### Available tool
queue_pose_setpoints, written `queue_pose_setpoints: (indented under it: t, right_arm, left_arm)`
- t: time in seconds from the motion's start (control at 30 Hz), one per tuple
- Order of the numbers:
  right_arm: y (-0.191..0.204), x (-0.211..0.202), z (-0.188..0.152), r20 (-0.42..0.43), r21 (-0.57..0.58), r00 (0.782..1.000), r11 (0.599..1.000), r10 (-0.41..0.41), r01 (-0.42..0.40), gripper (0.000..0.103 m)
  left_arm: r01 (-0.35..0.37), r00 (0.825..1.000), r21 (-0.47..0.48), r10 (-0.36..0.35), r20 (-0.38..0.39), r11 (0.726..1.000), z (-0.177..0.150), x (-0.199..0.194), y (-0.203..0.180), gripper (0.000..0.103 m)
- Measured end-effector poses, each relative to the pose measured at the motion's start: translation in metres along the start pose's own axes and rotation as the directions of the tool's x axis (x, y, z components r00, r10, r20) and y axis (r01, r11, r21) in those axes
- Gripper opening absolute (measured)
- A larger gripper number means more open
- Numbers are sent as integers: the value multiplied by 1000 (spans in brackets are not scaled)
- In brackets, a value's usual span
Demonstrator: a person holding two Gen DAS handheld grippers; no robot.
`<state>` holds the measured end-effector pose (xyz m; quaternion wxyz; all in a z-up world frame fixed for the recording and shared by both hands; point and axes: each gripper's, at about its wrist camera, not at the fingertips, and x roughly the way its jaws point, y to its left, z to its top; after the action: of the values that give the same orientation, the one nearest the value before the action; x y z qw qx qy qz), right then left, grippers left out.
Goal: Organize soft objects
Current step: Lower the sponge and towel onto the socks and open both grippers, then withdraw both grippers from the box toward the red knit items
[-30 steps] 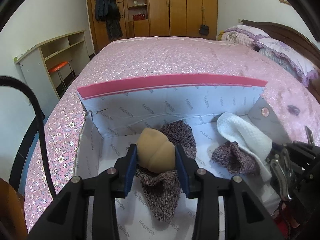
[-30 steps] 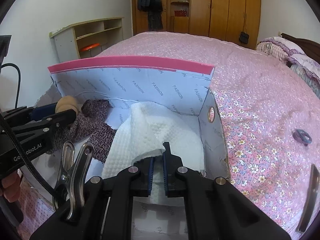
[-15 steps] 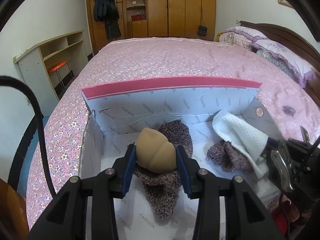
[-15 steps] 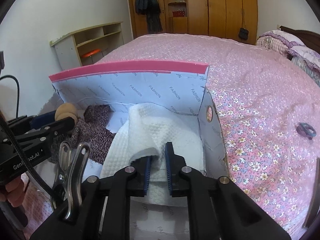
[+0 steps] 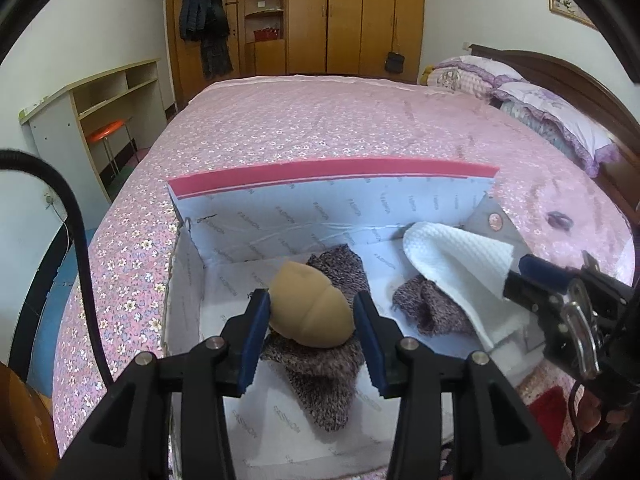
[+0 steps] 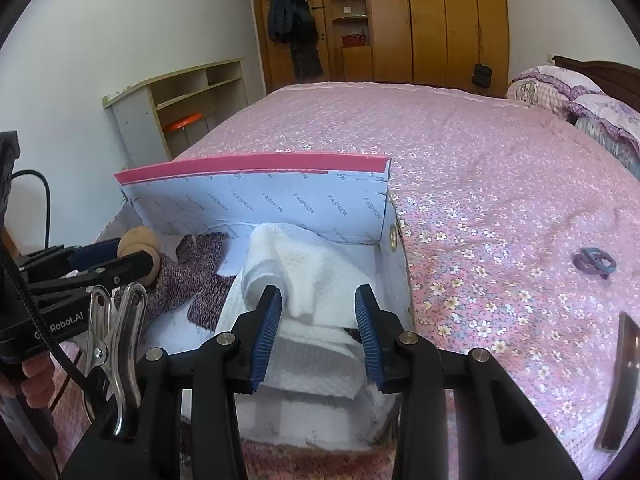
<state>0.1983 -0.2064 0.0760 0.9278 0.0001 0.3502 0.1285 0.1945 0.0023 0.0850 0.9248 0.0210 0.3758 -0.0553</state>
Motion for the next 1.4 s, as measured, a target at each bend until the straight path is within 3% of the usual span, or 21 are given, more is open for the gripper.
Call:
queue_pose_setpoints:
  t: [0.27, 0.6, 0.93, 1.4]
  right_arm:
    - [3, -14, -9, 1, -23, 1000, 1000, 9, -9, 39]
    - [11, -52, -15, 64, -18, 997, 999, 40, -39, 39]
    - [18, -77, -32, 72, -9, 996, 998, 61, -60, 39]
    - [22, -105, -69, 57, 29, 995, 996, 85, -86, 39]
  left_arm:
    - [18, 1000, 31, -19, 8, 999, -8, -22, 1, 50]
    - [34, 999, 67, -37, 34, 997, -18, -55, 0, 51]
    - [39, 999, 104, -42, 27, 994, -42, -82, -6, 51]
    - [102, 995, 106, -101, -10, 989, -83, -106, -22, 51]
